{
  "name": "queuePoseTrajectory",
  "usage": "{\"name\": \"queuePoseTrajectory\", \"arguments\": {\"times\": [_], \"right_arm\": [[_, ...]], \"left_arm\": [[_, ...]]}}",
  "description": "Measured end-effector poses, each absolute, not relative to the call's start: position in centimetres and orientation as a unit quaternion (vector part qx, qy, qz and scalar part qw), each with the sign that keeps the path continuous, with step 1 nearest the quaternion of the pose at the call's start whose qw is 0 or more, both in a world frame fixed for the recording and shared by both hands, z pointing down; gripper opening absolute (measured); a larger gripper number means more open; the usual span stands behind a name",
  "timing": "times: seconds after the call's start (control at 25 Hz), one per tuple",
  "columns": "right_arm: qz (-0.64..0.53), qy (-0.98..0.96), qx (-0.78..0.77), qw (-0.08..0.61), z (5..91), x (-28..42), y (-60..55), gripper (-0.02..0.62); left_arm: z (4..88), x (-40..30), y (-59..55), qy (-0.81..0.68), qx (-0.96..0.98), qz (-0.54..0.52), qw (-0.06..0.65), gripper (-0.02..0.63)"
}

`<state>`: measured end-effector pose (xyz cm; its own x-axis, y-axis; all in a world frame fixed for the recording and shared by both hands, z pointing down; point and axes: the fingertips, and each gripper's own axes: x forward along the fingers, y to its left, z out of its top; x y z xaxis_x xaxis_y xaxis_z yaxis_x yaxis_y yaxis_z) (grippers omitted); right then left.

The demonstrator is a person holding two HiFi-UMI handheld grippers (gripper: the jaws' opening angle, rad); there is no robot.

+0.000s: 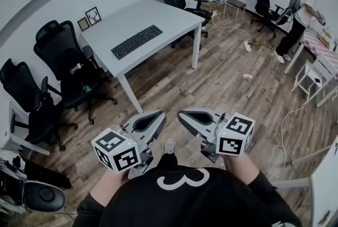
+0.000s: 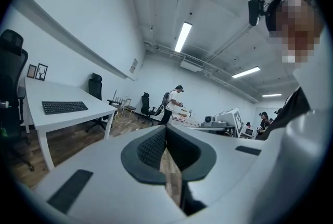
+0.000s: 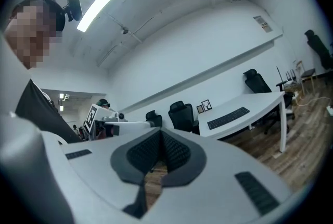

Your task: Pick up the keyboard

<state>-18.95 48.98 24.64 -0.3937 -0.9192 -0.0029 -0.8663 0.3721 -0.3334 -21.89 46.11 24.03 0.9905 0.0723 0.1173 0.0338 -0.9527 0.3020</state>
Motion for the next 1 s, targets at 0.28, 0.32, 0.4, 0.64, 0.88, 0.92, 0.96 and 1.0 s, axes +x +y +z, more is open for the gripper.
{"name": "queuePoseTrajectory", "arguments": {"times": [0.28, 0.32, 0.4, 0.64, 0.88, 0.92, 0.96, 1.0], "right_arm": [[-0.167, 0.807, -0.558, 0.094, 26.6, -15.2, 44.3, 0.006], [-0.171, 0.805, -0.560, 0.093, 26.8, -14.5, 43.0, 0.007], [-0.183, 0.801, -0.563, 0.093, 27.5, -13.1, 40.1, 0.008], [-0.227, 0.795, -0.556, 0.090, 29.3, -9.5, 30.1, 0.007], [-0.240, 0.803, -0.543, 0.050, 29.2, -7.0, 19.7, 0.008], [-0.239, 0.806, -0.540, 0.041, 29.2, -6.9, 18.2, 0.008], [-0.237, 0.808, -0.539, 0.034, 29.2, -6.8, 16.9, 0.008], [-0.236, 0.809, -0.538, 0.028, 29.2, -6.7, 15.7, 0.008]], "left_arm": [[26.4, -17.8, 41.4, 0.051, 0.980, 0.073, 0.181, 0.012], [26.7, -17.2, 40.1, 0.053, 0.978, 0.074, 0.186, 0.012], [27.6, -16.1, 37.1, 0.053, 0.976, 0.079, 0.198, 0.012], [29.5, -12.7, 26.3, 0.034, 0.969, 0.094, 0.225, 0.012], [29.6, -10.4, 15.2, 0.012, 0.962, 0.074, 0.264, 0.012], [29.7, -10.3, 13.7, 0.009, 0.960, 0.070, 0.272, 0.012], [29.8, -10.3, 12.3, 0.007, 0.958, 0.067, 0.279, 0.012], [29.8, -10.3, 11.0, 0.006, 0.957, 0.065, 0.284, 0.012]]}}
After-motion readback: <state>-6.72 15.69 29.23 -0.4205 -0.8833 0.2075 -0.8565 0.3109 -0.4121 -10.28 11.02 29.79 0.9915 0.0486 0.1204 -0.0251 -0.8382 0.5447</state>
